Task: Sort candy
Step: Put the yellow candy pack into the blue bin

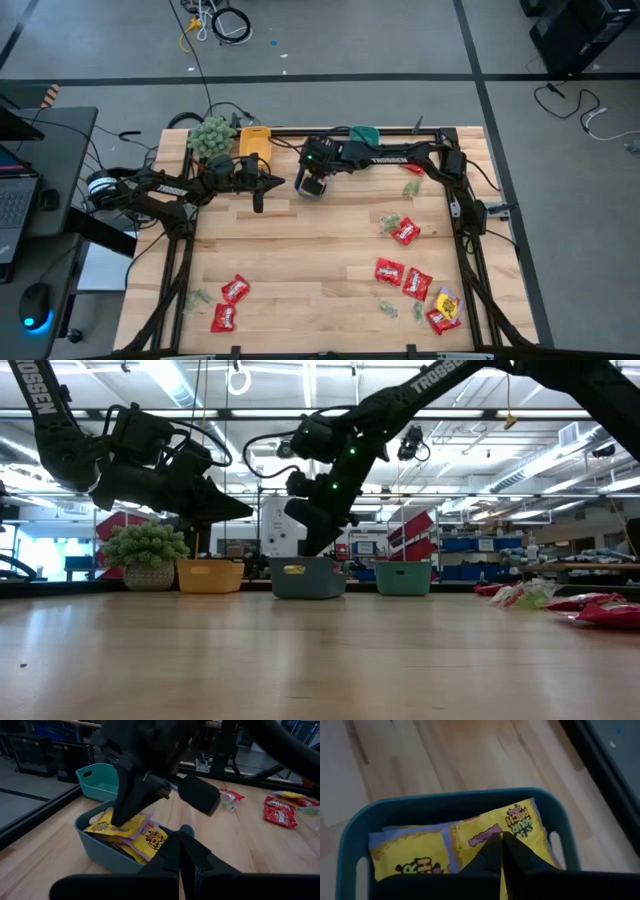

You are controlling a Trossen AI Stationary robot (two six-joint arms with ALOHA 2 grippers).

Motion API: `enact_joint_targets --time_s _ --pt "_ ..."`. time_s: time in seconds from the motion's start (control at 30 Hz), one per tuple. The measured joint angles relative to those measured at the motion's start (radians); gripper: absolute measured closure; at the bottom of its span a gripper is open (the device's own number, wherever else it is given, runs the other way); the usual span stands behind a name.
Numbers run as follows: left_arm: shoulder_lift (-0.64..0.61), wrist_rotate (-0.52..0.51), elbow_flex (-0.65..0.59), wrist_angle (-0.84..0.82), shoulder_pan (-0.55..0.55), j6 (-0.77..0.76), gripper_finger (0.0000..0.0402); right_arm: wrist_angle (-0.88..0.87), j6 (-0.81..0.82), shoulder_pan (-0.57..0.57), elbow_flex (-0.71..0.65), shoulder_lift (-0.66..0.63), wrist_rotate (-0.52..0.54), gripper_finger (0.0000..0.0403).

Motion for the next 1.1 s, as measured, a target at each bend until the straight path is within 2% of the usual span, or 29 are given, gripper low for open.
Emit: enact_joint_targets --time_s 0.23,0.37,0.47,0.63,0.77,0.93,1.1 --pt "0.000 0.000 0.000 0.000 0.000 0.000 0.0401 -0.064 -0.036 0.091 0.002 -0.113 0.049 0.0403" --pt "0.000 0.000 0.000 0.007 0.000 0.005 0.0401 -0.071 0.010 0.200 -0.119 -0.195 0.107 0.0403" --pt "0.000 0.001 0.000 0.013 0.000 0.005 0.0401 -0.051 0.113 0.289 -0.256 -0.281 0.107 0.0403" --pt "0.000 0.020 0.000 0.014 0.000 0.005 0.0401 -0.032 0.392 0.445 -0.491 -0.445 0.114 0.0403" --pt "0.000 0.021 0.000 0.015 0.000 0.004 0.0401 -0.078 0.662 0.596 -0.621 -0.581 0.107 0.0403" --pt "0.000 0.024 0.000 0.015 0.000 -0.003 0.0401 -0.212 1.036 0.806 -0.713 -0.702 0.068 0.0403" --pt "0.000 0.024 0.000 0.007 0.000 -0.018 0.0401 -0.318 1.365 1.000 -0.738 -0.741 -0.044 0.0384"
